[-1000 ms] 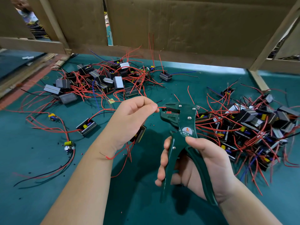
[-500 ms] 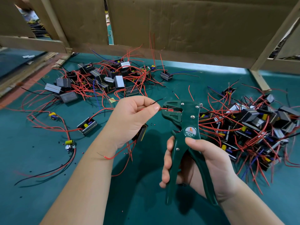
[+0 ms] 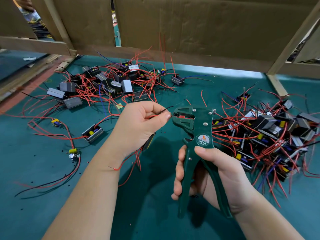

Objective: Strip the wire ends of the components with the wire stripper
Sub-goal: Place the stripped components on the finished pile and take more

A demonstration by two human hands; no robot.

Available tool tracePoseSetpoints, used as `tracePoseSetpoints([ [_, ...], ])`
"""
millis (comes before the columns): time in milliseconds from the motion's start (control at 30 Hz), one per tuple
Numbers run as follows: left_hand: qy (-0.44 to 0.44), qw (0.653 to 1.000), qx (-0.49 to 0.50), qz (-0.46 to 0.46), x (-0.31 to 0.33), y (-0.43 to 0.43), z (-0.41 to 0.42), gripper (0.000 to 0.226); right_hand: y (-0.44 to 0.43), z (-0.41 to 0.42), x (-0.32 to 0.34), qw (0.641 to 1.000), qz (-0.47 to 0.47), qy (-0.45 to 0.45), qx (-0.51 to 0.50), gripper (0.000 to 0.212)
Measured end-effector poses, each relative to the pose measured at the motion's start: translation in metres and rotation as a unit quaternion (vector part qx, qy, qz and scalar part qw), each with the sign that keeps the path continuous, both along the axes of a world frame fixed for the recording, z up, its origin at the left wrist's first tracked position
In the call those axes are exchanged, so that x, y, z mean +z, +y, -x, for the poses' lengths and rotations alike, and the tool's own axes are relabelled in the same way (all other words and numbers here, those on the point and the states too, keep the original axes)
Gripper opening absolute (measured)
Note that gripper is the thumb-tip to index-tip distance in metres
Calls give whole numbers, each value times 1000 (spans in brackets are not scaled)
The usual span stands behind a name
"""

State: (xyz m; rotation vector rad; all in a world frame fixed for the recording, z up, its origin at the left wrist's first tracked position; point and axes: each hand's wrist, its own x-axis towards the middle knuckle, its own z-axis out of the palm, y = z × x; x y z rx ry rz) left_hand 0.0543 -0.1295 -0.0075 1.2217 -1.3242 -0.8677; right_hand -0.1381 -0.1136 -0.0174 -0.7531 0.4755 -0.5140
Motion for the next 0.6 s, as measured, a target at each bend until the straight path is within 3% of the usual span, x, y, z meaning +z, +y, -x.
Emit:
tracePoseSetpoints([
  [100,-6,1000,4,-1,-1,0,0,20,0,0,0,1000,4,9,-5,46],
  [300,-35,999,-4,-3,1,1,0,11,2,0,0,999,14,48,-22,51],
  [433,-34,998,10,-42,-3,-3,-3,27,3,-8,-3,984,1,129,-123,54],
  [533,-226,973,-13,-50,-9,-4,-1,36,0,-13,-4,974,-7,145,-174,48],
  [600,-280,959,-8,-34,-8,-3,-2,36,-5,-12,-3,972,-12,92,-214,36],
])
